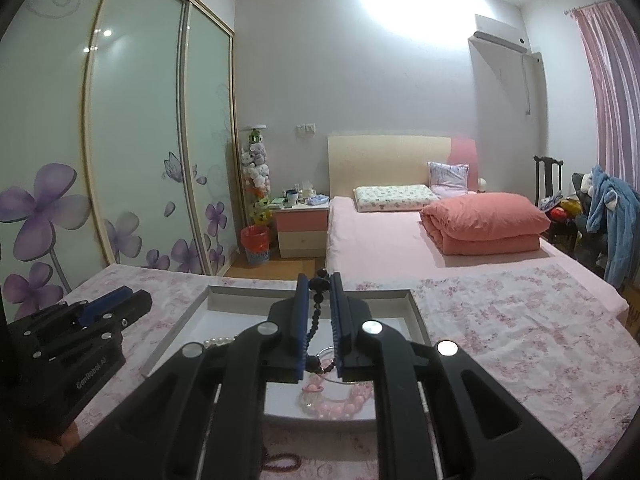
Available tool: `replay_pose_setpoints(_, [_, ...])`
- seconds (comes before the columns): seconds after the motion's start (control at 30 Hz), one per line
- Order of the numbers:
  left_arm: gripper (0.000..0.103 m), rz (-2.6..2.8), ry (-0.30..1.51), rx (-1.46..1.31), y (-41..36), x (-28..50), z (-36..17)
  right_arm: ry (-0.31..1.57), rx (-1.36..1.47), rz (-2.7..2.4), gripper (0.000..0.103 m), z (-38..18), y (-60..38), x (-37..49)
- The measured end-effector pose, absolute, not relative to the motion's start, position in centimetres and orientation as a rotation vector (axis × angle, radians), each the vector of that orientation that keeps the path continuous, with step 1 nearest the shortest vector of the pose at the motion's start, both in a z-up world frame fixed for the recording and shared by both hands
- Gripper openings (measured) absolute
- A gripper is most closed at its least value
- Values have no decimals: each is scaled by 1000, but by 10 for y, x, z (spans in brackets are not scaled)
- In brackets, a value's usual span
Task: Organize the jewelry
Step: 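Lower the ring and necklace into the tray and open both grippers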
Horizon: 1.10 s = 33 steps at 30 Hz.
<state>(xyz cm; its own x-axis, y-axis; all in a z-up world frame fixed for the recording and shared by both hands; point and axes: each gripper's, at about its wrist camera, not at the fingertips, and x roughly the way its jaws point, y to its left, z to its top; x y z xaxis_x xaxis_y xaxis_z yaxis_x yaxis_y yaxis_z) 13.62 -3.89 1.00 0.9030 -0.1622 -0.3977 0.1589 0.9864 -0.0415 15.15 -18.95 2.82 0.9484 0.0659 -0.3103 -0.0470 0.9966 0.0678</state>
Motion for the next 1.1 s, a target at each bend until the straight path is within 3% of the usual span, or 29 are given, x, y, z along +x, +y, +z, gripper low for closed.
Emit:
replay_pose_setpoints(0.47, [23, -213, 520, -25, -58, 187, -16, 472, 143, 88, 13, -9, -198, 220])
replay_pose_setpoints(0.53, [23, -219, 531, -40, -57, 190, -18, 489, 161, 95, 20, -11, -203, 223])
replay_pose_setpoints(0.57, [25, -223, 537, -49, -56, 190, -18, 492, 167, 97, 32, -12, -205, 223])
replay_pose_setpoints(0.6, [31, -224, 538, -55, -54, 191, -18, 487, 171, 92, 35, -13, -208, 221])
replay_pose_setpoints(0.67, [39, -219, 528, -63, -50, 188, -16, 483, 172, 83, 35, -12, -211, 217])
replay_pose_setpoints(1.1, [39, -151, 525, -111, 1, 152, -6, 563, 150, 125, 35, -19, -210, 168])
